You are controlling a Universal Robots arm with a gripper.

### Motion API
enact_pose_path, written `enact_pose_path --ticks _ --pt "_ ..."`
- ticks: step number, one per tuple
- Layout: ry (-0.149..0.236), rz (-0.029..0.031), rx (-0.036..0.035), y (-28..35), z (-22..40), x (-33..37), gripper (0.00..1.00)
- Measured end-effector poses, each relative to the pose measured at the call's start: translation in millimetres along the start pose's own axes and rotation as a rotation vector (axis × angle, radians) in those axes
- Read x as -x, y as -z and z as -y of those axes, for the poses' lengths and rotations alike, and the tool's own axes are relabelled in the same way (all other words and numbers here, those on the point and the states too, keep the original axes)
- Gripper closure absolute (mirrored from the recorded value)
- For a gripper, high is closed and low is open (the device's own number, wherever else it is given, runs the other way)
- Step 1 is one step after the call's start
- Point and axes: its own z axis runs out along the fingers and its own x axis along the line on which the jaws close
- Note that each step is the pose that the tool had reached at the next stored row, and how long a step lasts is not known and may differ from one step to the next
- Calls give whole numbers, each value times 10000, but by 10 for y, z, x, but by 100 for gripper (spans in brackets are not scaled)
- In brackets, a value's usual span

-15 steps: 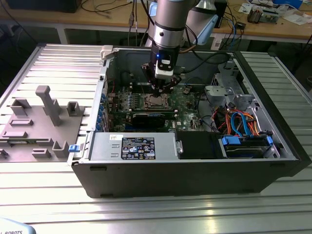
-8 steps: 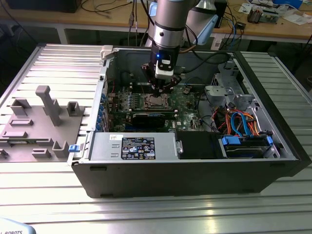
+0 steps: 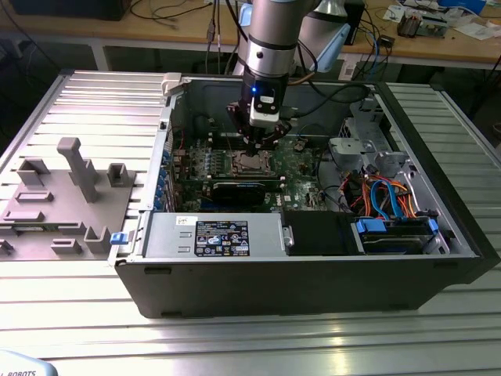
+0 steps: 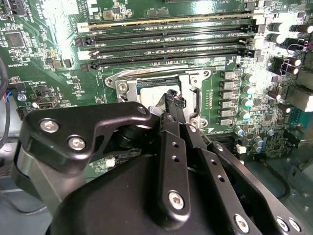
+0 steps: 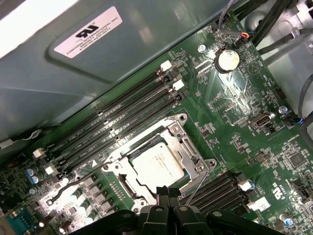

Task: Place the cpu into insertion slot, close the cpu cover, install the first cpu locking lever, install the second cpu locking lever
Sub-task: 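Install the first cpu locking lever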

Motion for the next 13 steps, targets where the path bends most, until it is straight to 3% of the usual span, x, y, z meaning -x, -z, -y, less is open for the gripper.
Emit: enact_pose_path --ticks 13 --pt "124 11 -1 -1 0 0 89"
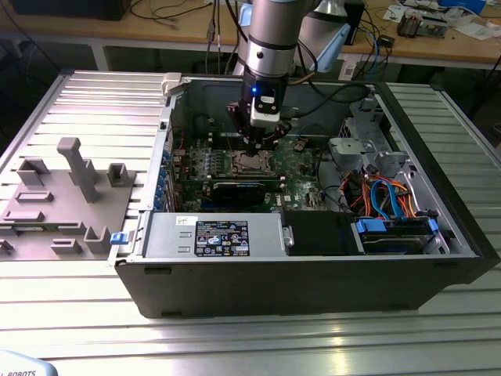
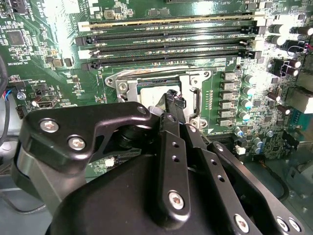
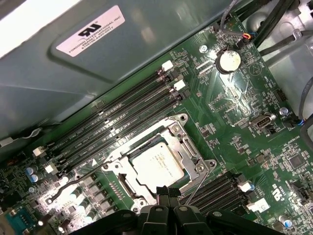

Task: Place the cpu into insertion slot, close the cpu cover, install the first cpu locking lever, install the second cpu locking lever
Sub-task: 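Install the first cpu locking lever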

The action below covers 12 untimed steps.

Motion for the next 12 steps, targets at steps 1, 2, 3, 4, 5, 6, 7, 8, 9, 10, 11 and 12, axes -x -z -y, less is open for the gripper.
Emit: enact_pose_path --ticks 1,2,3,4,5,6,7,8,9,10,11,12 --pt "9 0 0 0 0 0 89" --pt "15 2 -1 0 0 0 89" --pt "27 2 -2 0 0 0 89" --pt "37 3 -2 0 0 0 89" --pt "44 4 -2 0 0 0 89" --pt "55 5 -2 0 0 0 89" --pt "62 6 -2 0 0 0 89" --pt "69 6 -2 0 0 0 89" --pt "79 7 -2 0 0 0 89" --pt "91 8 -2 0 0 0 89" --pt "97 9 -3 0 0 0 89" --pt "104 10 -3 0 0 0 89"
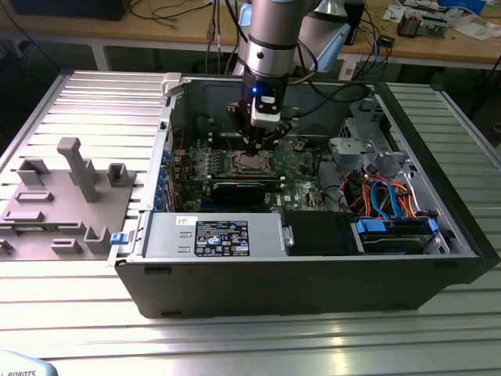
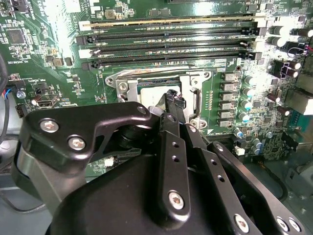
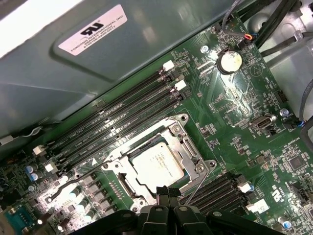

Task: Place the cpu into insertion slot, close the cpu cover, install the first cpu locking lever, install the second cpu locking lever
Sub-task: 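Install the first cpu locking lever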

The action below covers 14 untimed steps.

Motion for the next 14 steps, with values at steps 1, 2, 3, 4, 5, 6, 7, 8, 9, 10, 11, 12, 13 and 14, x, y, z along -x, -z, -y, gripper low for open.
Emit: enact_pose_path --ticks 1,2,3,4,5,6,7,8,9,10,11,12,13,14 --pt "7 0 0 0 0 0 89" --pt "14 1 0 0 0 0 89" --pt "25 2 0 0 0 0 89" --pt "35 2 0 0 0 0 89" --pt "41 3 -1 0 0 0 89" --pt "50 4 -2 0 0 0 89" --pt "96 8 -3 0 0 0 89" --pt "172 15 -4 0 0 0 89" --pt "256 23 -6 0 0 0 89" --pt "266 24 -6 0 0 0 89" --pt "272 25 -6 0 0 0 89" --pt "277 25 -6 0 0 0 89" --pt "283 26 -6 0 0 0 89" --pt "289 26 -7 0 0 0 89"
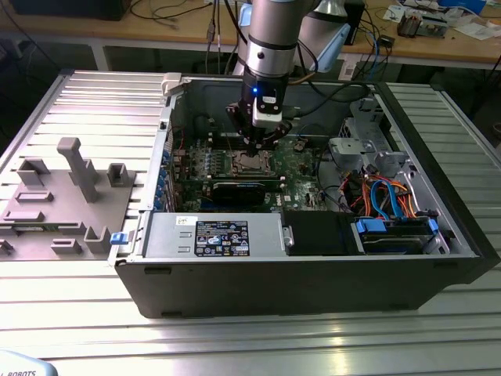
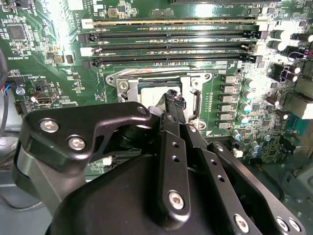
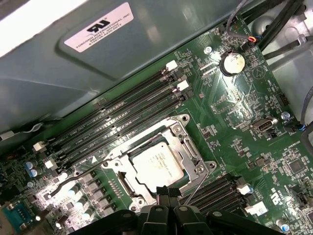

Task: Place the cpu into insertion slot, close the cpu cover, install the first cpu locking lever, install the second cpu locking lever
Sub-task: 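Install the first cpu locking lever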

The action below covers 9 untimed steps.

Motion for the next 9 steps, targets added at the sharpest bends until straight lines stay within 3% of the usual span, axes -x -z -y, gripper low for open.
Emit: enact_pose_path --ticks 9 --pt "60 6 -1 0 0 0 89"
